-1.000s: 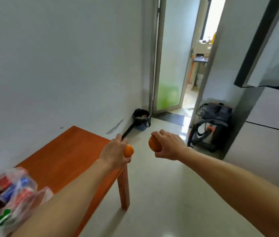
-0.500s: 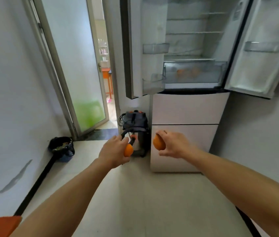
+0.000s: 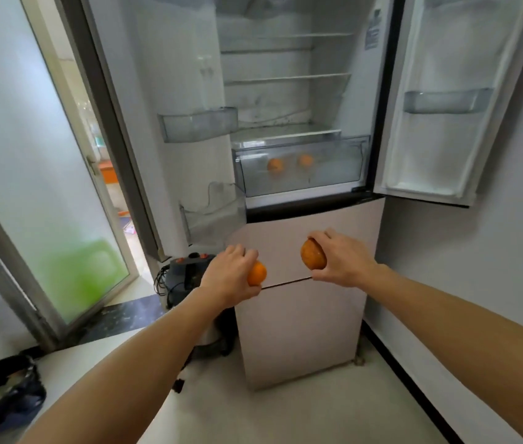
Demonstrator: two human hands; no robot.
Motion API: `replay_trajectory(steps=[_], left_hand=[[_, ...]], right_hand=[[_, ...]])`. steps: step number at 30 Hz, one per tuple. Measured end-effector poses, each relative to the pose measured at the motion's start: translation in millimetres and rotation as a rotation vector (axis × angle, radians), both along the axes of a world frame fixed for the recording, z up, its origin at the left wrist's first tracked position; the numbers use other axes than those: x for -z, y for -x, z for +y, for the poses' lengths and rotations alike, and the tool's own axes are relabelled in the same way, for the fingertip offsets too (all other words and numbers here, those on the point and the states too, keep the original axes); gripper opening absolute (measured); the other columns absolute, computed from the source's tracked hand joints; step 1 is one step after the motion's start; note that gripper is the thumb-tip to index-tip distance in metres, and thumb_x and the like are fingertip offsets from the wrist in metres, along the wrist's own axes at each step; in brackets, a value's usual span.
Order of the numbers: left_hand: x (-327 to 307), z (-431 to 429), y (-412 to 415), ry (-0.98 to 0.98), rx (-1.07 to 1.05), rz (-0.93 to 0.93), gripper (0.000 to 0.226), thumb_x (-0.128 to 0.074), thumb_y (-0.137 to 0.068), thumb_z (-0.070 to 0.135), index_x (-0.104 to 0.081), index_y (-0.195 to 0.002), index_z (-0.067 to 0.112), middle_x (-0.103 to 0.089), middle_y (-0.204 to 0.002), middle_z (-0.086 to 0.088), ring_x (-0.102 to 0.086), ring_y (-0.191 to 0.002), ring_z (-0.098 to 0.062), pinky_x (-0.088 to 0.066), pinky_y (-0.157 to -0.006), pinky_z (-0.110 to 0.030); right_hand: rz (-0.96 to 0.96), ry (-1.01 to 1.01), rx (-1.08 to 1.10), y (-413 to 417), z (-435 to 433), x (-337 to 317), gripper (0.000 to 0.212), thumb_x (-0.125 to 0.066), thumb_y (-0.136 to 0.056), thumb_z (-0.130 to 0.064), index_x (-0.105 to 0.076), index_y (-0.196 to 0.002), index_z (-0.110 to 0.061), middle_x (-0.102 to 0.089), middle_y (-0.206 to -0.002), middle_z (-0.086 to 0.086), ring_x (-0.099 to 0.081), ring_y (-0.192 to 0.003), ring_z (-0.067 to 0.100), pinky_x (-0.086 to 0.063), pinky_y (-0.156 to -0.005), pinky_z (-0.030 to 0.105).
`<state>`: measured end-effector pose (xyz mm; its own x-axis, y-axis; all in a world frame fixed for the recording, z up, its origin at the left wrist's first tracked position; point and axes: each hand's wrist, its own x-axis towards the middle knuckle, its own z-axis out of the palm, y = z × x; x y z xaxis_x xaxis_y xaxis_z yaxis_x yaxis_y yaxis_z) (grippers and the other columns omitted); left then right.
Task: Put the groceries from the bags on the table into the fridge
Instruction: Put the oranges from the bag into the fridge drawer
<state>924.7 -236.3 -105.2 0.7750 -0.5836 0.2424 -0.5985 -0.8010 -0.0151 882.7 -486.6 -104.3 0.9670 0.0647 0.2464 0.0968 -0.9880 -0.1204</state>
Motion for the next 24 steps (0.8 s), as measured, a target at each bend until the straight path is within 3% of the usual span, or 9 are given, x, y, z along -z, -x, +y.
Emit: replay_trajectory(steps=[8, 14, 18, 24], left_hand=[[-72, -94, -146, 0.075, 0.085, -0.089, 0.053, -0.07, -0.079, 0.045, -0.045, -0.119, 0.019, -0.05, -0.115, -0.006, -0.051, -0.102, -0.025, -0.042, -0.079, -0.036], [-121, -167, -243, 0.191, 0.056, -0.171, 0.052, -0.072, -0.076, 0.042, -0.047, -0.114, 0.016, -0.049, -0.113, -0.008, -0.053, -0.099, -0.03, -0.042, -0.073, -0.038], [-159, -207, -308, 0.282, 0.008, -0.176, 0.052, -0.076, -0.071, 0.037, -0.051, -0.11, 0.013, -0.05, -0.108, -0.011, -0.054, -0.096, -0.035, -0.048, -0.079, -0.044], [-190, -233, -398, 0.315, -0.168, -0.137, 0.061, -0.077, -0.074, 0.042, -0.05, -0.119, 0.012, -0.048, -0.116, -0.016, -0.052, -0.104, -0.036, -0.044, -0.086, -0.042]], right_hand=[[-0.13, -0.015, 0.117, -123, -85, -72, 0.08, -0.074, -0.071, -0.053, -0.035, -0.138, -0.029, -0.052, -0.126, 0.003, -0.058, -0.1, 0.026, -0.049, -0.083, 0.039], [-0.248, 0.017, 0.083, -223, -154, -119, 0.077, -0.075, -0.072, -0.049, -0.039, -0.136, -0.026, -0.052, -0.128, 0.005, -0.059, -0.102, 0.029, -0.047, -0.081, 0.039], [-0.281, -0.014, 0.019, -294, -194, -154, 0.077, -0.076, -0.071, -0.05, -0.04, -0.134, -0.025, -0.053, -0.127, 0.005, -0.058, -0.102, 0.031, -0.048, -0.082, 0.04], [-0.311, 0.006, -0.039, -394, -224, -199, 0.075, -0.075, -0.069, -0.047, -0.044, -0.132, -0.023, -0.054, -0.127, 0.006, -0.059, -0.105, 0.032, -0.045, -0.081, 0.036]])
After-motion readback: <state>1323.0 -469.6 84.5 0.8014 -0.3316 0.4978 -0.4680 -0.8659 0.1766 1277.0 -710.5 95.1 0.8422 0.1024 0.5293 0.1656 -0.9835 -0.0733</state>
